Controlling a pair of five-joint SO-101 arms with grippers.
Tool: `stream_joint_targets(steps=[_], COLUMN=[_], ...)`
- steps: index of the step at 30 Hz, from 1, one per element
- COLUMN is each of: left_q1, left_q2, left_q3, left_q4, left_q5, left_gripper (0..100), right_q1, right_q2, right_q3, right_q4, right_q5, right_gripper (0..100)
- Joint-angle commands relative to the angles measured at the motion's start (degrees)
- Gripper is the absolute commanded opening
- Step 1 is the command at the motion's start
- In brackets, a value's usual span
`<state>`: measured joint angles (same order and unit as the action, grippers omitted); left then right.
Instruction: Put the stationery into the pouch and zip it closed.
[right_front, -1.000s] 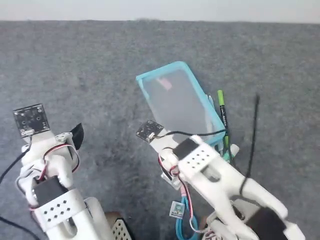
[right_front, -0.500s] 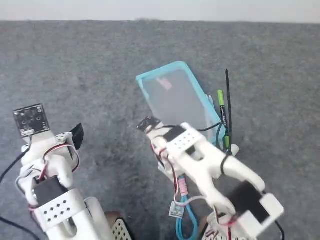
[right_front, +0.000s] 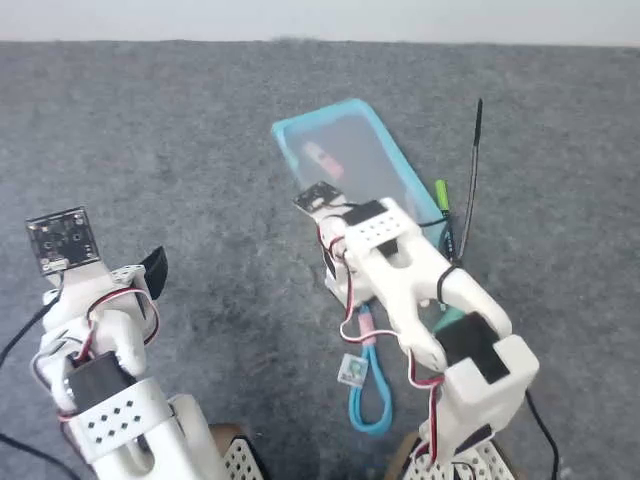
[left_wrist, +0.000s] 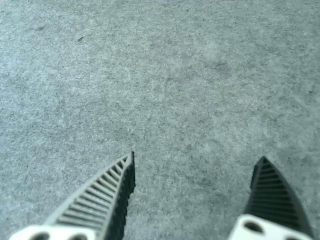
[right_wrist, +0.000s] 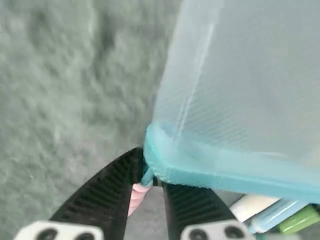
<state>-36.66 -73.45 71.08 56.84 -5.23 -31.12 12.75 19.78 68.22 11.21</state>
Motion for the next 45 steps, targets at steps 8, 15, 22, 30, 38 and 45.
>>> stream_joint_targets(steps=[8, 15, 22, 30, 38, 45], left_q1=[0.0, 0.0, 0.0, 0.0, 0.0, 0.0], left_q2=[-0.6, -0.5, -0.5, -0.5, -0.5, -0.5], left_q3=[-0.2, -0.2, -0.2, -0.2, -0.2, -0.2], left_q4=[-1.3, -1.2, -1.3, -1.2, -1.2, -1.2], left_q5=[-0.5, -0.5, -0.5, -0.5, -0.5, -0.5], left_gripper=[35, 35, 35, 35, 35, 34], right_q1=[1.2, -1.6, -3.2, -3.0, -2.9, -0.7], right_q2=[-8.1, -13.9, -13.9, -13.4, -3.1, -2.9], right_q3=[-7.0, -0.8, 9.2, 10.5, 4.8, 3.4], right_q4=[5.3, 5.7, 0.9, -0.7, 0.0, 1.1], right_q5=[-2.7, -4.5, -7.2, -7.0, -6.2, -5.9], right_gripper=[15.6, 18.3, 18.4, 18.0, 18.0, 0.6])
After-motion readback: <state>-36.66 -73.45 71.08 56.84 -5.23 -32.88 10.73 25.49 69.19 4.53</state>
